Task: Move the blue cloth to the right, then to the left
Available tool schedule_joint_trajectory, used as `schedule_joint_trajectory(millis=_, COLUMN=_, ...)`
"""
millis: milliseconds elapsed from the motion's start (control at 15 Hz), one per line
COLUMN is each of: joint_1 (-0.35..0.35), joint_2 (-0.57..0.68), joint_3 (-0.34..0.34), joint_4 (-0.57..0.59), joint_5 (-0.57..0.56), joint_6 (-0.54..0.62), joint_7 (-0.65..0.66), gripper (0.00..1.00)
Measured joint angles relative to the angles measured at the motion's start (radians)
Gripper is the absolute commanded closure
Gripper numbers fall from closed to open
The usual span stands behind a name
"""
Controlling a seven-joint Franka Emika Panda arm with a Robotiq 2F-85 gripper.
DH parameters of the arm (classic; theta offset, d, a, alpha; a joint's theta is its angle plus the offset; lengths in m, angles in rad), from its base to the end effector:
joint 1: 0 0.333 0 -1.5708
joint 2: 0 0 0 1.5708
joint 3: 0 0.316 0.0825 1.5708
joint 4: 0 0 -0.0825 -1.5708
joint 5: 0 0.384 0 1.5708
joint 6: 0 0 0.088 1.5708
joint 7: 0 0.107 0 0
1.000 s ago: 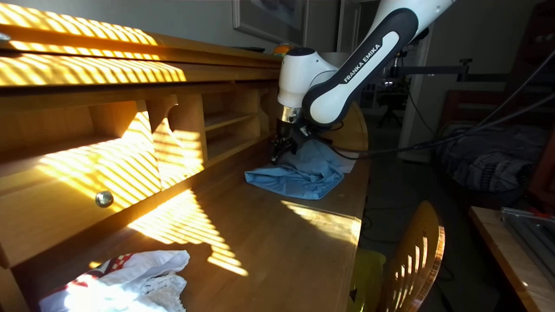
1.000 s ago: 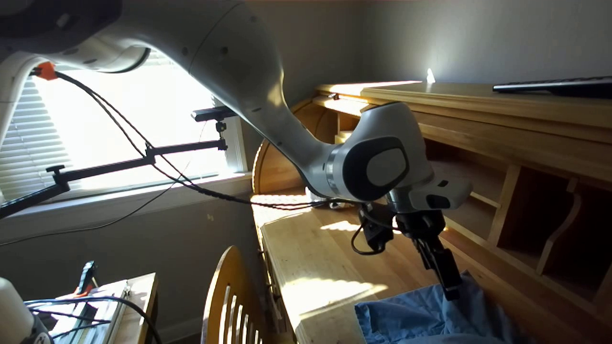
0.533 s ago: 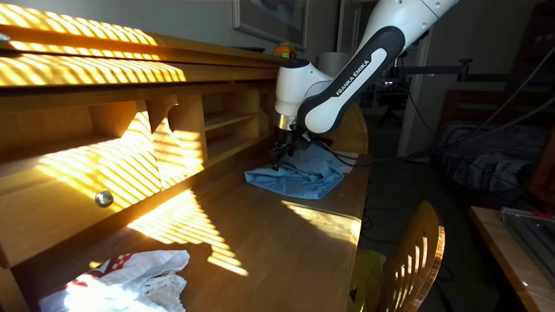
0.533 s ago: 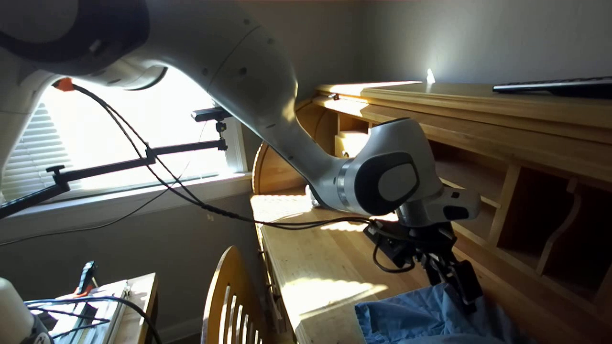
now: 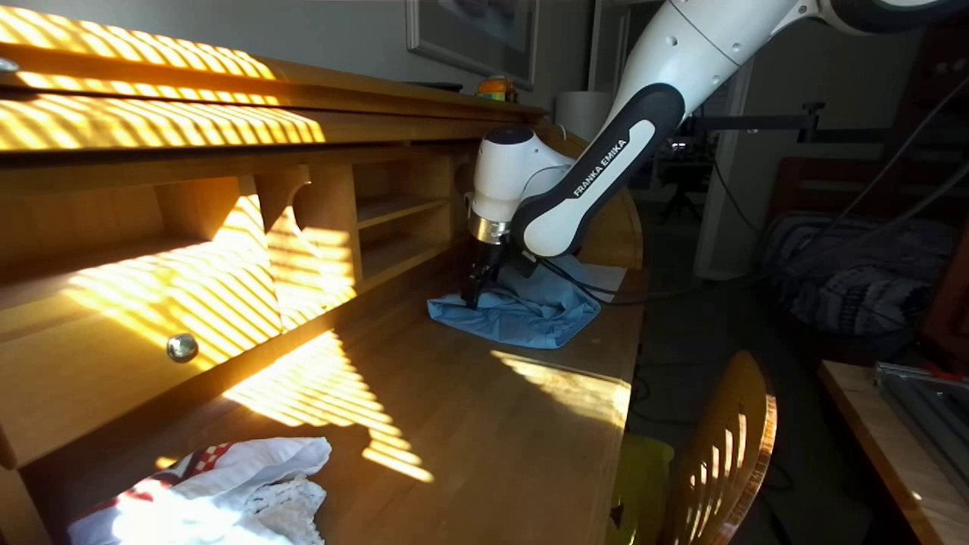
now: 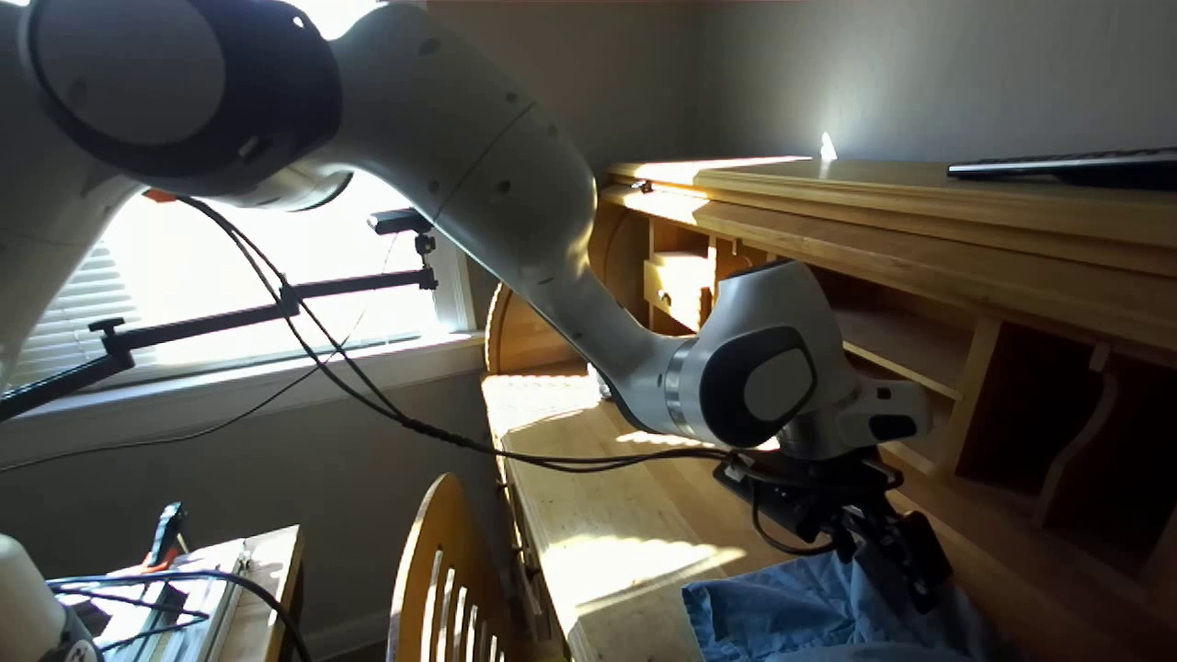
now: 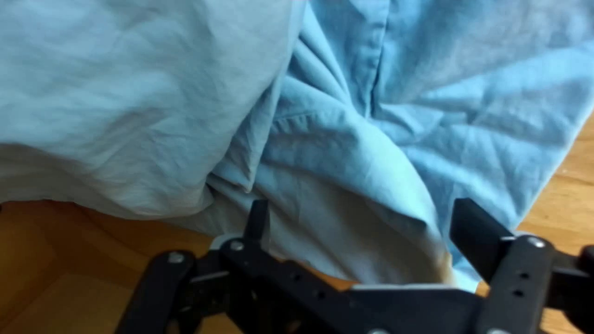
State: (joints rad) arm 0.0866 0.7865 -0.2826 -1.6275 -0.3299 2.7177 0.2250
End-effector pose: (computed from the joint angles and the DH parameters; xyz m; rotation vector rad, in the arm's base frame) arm 0.7098 -0.0967 0.2035 2.7474 -0.0367 0.4375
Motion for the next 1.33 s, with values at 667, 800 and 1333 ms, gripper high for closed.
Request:
schedule_joint_trajectory(millis=667, joint_1=-0.004, joint_2=0.056, joint_3=0.011, joint_4=0.080, joint_5=0.031, joint_6=-0.041, joint_7=-0.012, gripper=0.99)
schedule_joint_trajectory(millis=800, joint_1=0.007, joint_2=0.056, joint_3=0.018, joint_4=0.103, joint_5=0.038, joint_6=-0.078, joint_7=0.011, gripper=1.00)
schedule_joint_trajectory(millis=1333, joint_1=0.098, joint_2=0.040, joint_3=0.058, joint_4=0.177, joint_5=0.047, joint_6=-0.361, joint_7=0.159, gripper=1.00)
